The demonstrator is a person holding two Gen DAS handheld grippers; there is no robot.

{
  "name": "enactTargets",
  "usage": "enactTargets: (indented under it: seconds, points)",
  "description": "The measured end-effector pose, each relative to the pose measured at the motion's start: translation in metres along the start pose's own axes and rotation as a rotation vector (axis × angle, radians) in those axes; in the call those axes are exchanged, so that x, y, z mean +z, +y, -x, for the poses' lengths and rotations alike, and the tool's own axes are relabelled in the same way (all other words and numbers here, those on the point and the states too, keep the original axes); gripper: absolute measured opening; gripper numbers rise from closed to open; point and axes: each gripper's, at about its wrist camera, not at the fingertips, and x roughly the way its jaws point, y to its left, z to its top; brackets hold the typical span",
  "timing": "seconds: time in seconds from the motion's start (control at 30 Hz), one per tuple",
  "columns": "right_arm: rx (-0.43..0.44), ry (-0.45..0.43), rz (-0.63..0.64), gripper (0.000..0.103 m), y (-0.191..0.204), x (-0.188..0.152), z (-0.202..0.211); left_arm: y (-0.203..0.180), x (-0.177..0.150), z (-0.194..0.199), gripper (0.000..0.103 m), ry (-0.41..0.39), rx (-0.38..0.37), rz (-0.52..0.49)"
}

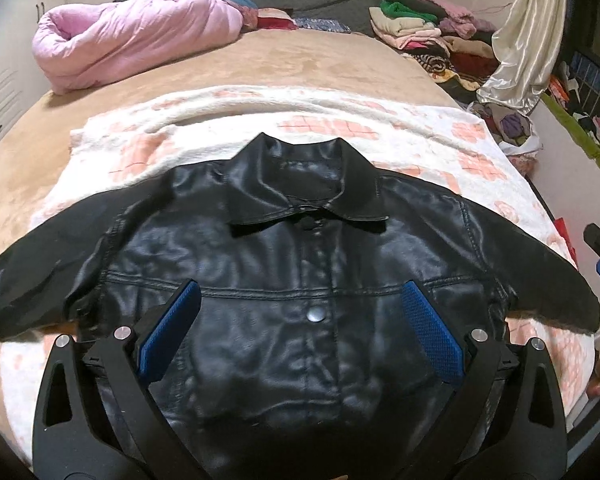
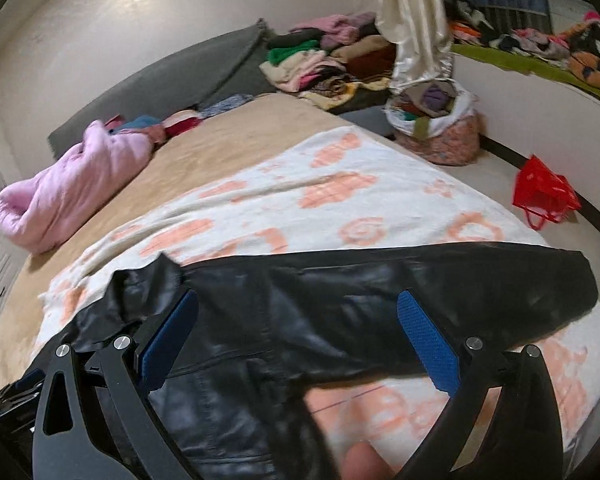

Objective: Fold large clothes
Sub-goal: 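Move the right tool to the jacket sleeve and grasp its cuff, then lift the sleeve with the right tool and fold it across the jacket body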

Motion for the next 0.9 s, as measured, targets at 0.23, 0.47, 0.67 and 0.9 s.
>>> enactTargets:
  seconds: [0.23,0.47,0.67,0.9]
  points:
    - [-0.084,0.000,-0.068,0.099,-0.049,0.006,-0.009,-0.027,-0.001,-0.020,0.094,0.028,-0.005,-0.036]
    - [-0.188,-0.010,-0.137,0.099,-0.098,0.010,-0.012,-0.054,-0.002,-0.039,0.094,0.053,-0.015,-0.085]
    - [-0.266,-0.010,-0.252,0.099,-0.134,0.005,-0.024,-0.079,-0.003,-0.053,0.094,0.076,-0.032,-0.125]
    - [-0.343,-0.001,-0.440,0.099,-0.178,-0.006,-0.029,-0.096,-0.006,-0.068,0.094,0.108,-0.074,-0.130]
